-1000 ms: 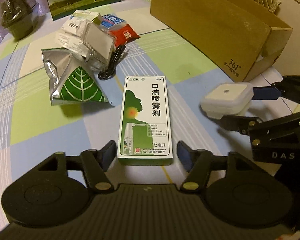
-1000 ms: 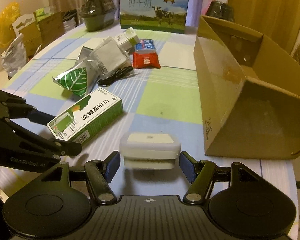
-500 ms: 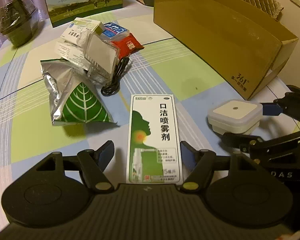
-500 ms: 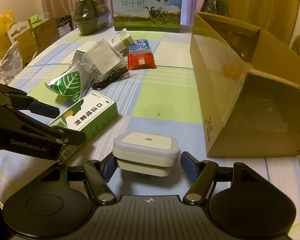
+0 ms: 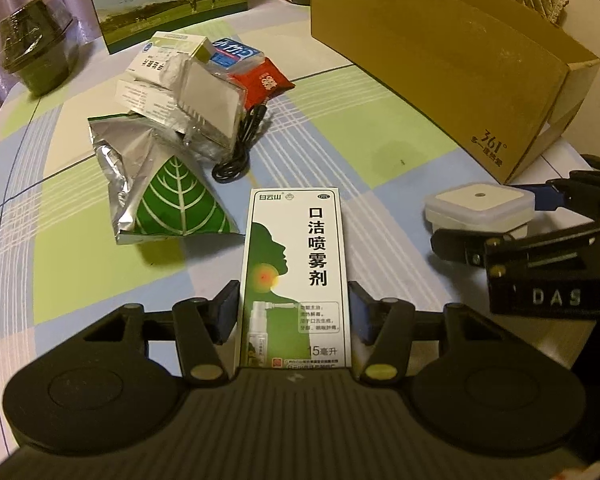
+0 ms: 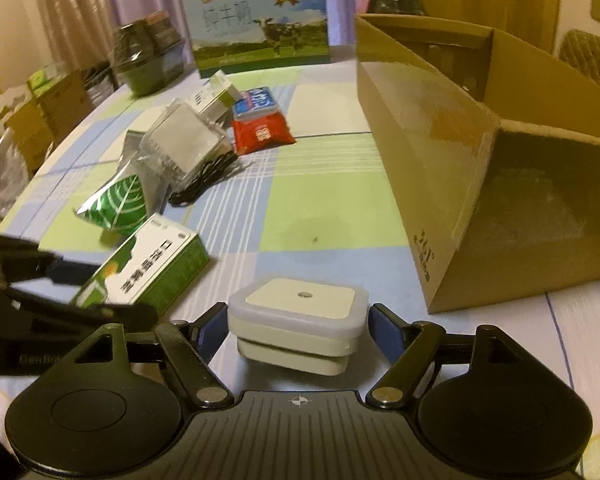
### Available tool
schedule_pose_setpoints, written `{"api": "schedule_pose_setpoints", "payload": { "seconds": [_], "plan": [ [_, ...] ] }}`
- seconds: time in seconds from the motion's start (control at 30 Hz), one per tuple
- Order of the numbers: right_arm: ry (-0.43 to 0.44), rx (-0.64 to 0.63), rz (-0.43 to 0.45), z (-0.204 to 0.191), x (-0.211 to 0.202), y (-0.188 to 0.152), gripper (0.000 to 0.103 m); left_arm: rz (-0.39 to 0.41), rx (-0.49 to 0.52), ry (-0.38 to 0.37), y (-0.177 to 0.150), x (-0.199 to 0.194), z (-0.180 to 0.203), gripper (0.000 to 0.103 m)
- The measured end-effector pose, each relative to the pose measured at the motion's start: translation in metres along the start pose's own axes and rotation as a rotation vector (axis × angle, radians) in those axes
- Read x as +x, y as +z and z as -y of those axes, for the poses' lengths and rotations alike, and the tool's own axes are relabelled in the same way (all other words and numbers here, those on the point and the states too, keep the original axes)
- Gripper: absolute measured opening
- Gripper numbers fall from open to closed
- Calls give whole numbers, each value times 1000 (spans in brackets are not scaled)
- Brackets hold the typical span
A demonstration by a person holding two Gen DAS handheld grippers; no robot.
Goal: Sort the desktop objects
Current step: 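Carry the spray box and white container over the cardboard box with both tools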
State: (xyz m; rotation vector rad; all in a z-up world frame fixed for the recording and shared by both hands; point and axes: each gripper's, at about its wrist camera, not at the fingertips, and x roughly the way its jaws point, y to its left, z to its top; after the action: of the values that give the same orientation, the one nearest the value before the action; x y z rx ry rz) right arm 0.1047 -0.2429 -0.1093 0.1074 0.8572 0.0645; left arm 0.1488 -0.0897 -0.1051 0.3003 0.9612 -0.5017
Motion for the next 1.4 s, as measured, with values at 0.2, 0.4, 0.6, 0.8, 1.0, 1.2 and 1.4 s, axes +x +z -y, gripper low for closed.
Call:
{"api": "schedule_pose_setpoints", "payload": {
  "seconds": [0.2,0.4,0.6,0.8,1.0,1.2,1.4],
  "plan": [
    [-21,47,-4,1,3,5,77,0,-5,6,1,2,2,52],
    [-26,47,-17,3,6,2,69,-13,-26,3,2,6,-1,56],
    [-32,-3,-3,0,-3,-3,62,-28,-30,0,1,5,1,51],
    [-23,-43,43,-5,-29,-7,62,-12,-56,-8,-5,-13,5,50],
    [-38,-72,158,-2,-74,0,62,45,-55,-18,5,-44,15,50],
    [-89,-82,292,20,-124,19,62,127,-10,-59,41,-73,42,50],
    [-154,-63,368,65,-142,50,62,180,23,-125,91,-81,81,50]
  ]
}}
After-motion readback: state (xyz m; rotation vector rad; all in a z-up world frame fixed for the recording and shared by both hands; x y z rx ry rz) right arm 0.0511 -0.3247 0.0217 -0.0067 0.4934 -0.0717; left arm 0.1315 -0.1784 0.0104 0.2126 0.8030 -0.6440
